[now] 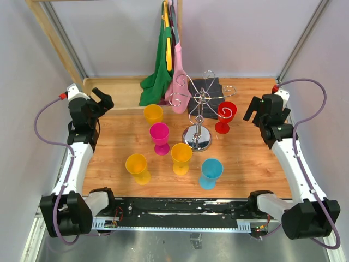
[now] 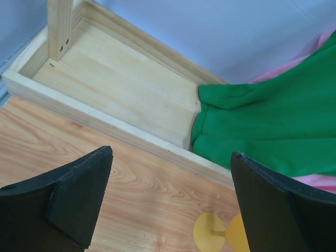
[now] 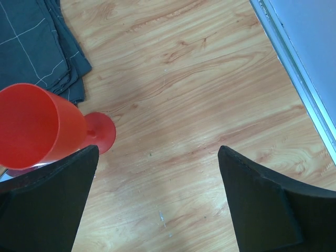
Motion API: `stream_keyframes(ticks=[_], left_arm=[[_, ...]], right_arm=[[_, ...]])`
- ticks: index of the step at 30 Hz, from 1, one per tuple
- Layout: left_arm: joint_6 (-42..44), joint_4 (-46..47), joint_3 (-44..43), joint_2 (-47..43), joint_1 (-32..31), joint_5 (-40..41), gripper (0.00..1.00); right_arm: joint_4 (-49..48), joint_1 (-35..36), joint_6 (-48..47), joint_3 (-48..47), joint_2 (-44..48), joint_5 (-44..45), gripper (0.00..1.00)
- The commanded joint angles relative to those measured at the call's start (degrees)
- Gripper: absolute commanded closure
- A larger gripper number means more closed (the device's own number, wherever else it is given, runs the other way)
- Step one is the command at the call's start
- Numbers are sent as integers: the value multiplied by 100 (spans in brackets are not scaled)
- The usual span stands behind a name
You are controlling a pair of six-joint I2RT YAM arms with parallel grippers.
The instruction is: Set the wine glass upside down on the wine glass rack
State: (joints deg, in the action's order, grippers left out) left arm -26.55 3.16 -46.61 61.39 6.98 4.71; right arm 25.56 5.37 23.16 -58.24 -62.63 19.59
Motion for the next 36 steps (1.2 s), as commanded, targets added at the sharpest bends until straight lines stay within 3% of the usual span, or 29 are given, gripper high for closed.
stream_keyframes(ticks=[1,13,15,24,36], left_arm=[[89,-32,-229,69,-18,-126,1],[36,-100,-253,147,-17,-479,1],[57,-286,-352,244,-14,-522,1],[33,-558,-590,444,-74,-780,1],[34,-598,-690,402,-90,-789,1]], right_arm=[[-28,44,28,136,267,93,2],[5,44,-615,-113,416,-434,2],[189,46,-681,-466,213,-474,0],[1449,42,-852,-2342,-1567,-1001,12],[1587,52,-616,-2396,-2173,-2009,19]])
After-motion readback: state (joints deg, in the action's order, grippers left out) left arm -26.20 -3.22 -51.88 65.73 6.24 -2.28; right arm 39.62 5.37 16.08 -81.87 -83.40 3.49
